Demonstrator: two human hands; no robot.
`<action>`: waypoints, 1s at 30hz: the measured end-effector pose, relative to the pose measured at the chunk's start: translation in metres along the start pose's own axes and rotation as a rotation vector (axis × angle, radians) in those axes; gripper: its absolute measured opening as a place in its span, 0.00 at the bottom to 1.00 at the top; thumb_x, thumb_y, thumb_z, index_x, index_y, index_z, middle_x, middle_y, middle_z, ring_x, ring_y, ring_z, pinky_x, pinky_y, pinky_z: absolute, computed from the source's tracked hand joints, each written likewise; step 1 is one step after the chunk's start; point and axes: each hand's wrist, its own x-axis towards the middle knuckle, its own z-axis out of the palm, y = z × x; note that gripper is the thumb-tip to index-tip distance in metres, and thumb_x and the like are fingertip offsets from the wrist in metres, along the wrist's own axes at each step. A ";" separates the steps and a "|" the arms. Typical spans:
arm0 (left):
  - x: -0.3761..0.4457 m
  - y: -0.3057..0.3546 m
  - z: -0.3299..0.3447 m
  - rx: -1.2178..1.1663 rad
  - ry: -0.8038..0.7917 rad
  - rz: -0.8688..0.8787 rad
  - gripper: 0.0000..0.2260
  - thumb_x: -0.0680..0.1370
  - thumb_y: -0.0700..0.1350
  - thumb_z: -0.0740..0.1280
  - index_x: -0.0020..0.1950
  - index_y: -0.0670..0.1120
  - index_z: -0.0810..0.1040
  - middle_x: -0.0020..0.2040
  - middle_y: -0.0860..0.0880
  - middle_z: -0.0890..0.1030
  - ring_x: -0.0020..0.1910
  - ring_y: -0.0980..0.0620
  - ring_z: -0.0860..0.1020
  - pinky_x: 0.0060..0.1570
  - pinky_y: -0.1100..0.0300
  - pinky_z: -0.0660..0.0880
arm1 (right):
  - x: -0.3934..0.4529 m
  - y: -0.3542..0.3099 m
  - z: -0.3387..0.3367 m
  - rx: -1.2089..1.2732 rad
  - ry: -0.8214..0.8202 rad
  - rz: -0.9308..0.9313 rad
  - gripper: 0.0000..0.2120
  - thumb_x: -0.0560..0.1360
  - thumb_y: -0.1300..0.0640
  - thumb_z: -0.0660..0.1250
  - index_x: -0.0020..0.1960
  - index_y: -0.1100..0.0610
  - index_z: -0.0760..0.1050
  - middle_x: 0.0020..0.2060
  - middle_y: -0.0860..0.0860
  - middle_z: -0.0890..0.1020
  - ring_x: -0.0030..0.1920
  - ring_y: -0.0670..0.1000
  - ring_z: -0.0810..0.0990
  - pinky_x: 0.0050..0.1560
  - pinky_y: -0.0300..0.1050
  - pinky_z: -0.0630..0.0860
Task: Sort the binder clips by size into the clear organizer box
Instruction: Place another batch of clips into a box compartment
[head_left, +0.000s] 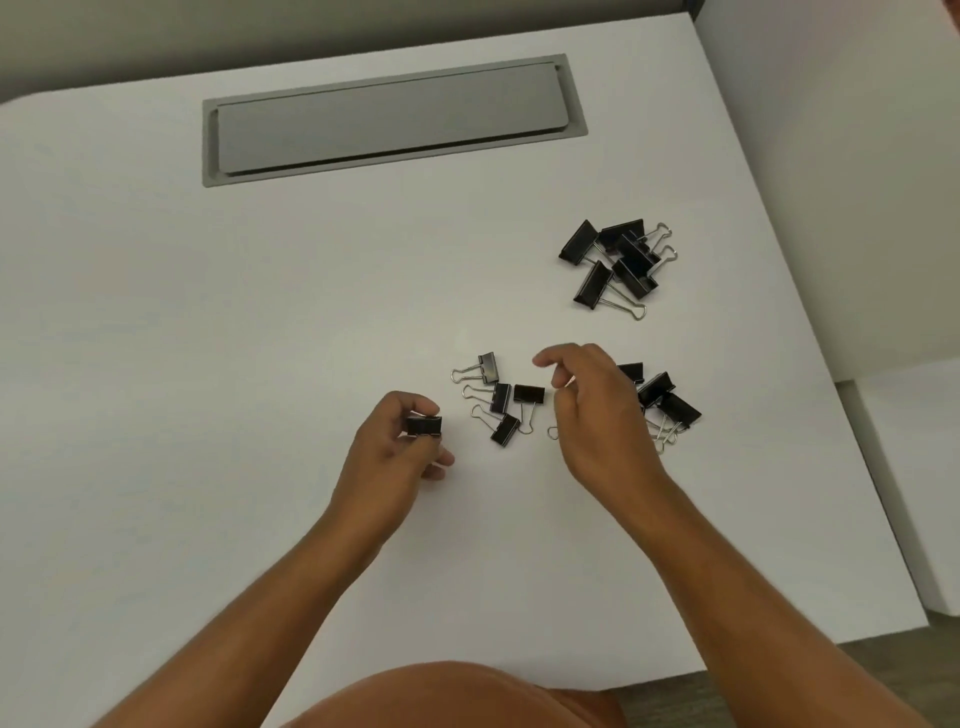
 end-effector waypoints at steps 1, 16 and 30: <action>-0.003 0.001 -0.001 0.020 -0.021 -0.001 0.13 0.79 0.31 0.63 0.54 0.49 0.78 0.45 0.50 0.80 0.41 0.47 0.83 0.49 0.49 0.80 | 0.003 -0.001 0.000 -0.073 -0.041 0.007 0.20 0.79 0.68 0.58 0.66 0.54 0.76 0.52 0.50 0.73 0.44 0.46 0.74 0.45 0.38 0.72; -0.041 -0.014 -0.028 -0.111 -0.143 -0.074 0.12 0.78 0.31 0.68 0.56 0.45 0.81 0.49 0.43 0.82 0.44 0.46 0.85 0.52 0.49 0.83 | -0.028 -0.009 0.022 -0.408 -0.050 0.052 0.09 0.75 0.65 0.66 0.49 0.53 0.71 0.44 0.48 0.77 0.42 0.53 0.77 0.39 0.51 0.77; -0.078 -0.024 -0.122 -0.139 -0.210 0.040 0.09 0.79 0.48 0.74 0.58 0.49 0.85 0.54 0.46 0.86 0.50 0.48 0.85 0.53 0.50 0.83 | -0.076 -0.136 0.083 0.266 -0.465 0.170 0.08 0.70 0.54 0.79 0.45 0.52 0.81 0.32 0.45 0.83 0.30 0.41 0.74 0.34 0.39 0.72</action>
